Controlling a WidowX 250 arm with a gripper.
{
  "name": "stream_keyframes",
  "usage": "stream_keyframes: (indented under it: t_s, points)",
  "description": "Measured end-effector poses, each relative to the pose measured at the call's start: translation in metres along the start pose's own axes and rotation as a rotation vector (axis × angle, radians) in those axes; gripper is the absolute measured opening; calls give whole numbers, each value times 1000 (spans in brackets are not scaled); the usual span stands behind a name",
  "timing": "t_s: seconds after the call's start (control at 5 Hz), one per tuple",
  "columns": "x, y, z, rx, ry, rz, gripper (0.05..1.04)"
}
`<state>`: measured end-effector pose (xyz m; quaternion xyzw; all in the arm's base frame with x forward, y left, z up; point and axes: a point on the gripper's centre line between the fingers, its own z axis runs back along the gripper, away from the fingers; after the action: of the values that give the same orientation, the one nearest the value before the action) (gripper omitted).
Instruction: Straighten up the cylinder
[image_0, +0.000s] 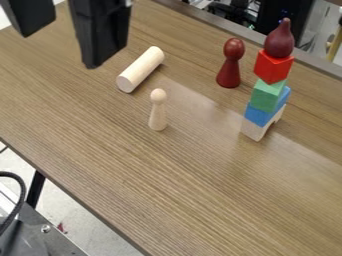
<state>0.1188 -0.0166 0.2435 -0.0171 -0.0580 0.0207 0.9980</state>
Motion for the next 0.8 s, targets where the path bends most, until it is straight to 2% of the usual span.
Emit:
stream_keyframes:
  t_s: [0.2,0.4,0.8]
  points:
    - [-1,0,-3,1,11,1,999]
    - [37,20,-32,-3,-16,23,999]
    - [89,44,-74,28,-78,-26,999]
